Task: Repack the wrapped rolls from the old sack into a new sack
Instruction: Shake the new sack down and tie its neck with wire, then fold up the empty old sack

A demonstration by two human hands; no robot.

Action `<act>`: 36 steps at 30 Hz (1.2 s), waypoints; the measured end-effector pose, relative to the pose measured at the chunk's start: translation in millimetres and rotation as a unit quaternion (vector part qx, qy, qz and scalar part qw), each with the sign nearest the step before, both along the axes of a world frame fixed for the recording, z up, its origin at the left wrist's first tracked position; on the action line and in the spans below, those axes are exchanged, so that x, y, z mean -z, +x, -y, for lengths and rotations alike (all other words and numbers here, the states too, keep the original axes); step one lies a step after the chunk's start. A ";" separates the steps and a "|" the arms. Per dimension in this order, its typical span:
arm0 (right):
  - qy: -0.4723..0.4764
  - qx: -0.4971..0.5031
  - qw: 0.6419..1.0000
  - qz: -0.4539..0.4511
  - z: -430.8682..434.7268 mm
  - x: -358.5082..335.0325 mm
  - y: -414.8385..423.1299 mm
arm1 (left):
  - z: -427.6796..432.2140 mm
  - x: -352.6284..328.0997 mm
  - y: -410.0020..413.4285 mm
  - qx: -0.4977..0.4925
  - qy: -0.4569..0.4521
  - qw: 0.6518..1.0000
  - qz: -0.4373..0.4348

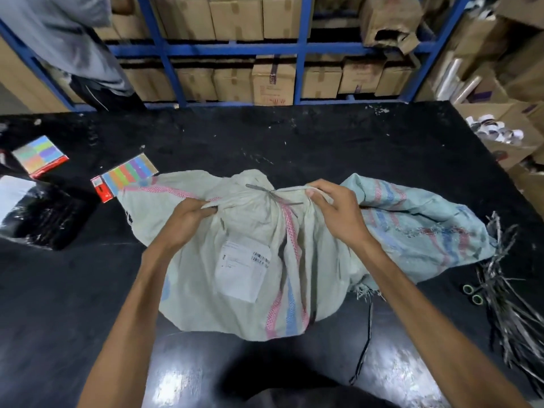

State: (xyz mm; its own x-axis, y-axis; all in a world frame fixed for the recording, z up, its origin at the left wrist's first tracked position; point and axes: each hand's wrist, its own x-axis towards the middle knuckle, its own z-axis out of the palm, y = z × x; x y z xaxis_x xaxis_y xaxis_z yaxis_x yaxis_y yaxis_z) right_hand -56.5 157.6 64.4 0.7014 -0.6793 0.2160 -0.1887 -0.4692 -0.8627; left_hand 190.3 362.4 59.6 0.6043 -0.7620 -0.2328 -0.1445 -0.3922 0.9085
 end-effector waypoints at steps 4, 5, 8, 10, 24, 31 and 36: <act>0.029 -0.030 0.999 -0.027 6.1 -3.3 55.0 | -12.7 -16.2 27.4 -0.026 0.055 0.998 -0.033; 0.030 -0.031 0.998 -0.045 7.6 1.0 69.9 | -13.7 -12.9 37.8 -0.035 0.080 0.995 -0.051; 0.021 -0.027 0.991 -0.131 5.6 32.7 116.6 | -19.5 8.1 65.1 -0.091 0.152 0.978 -0.106; 0.005 -0.028 0.976 -0.216 -2.9 65.6 135.0 | -28.1 34.9 72.7 -0.107 0.202 0.966 -0.125; 0.022 0.018 0.988 -0.154 9.7 93.7 49.7 | 11.0 49.3 10.8 -0.081 0.209 0.948 0.225; 0.007 0.194 0.975 -0.111 93.7 46.8 -74.0 | 150.6 15.3 -93.8 0.055 0.094 0.975 0.193; 0.007 0.329 0.933 -0.148 143.7 47.6 -171.3 | 216.8 50.5 -161.1 0.102 0.132 0.980 0.106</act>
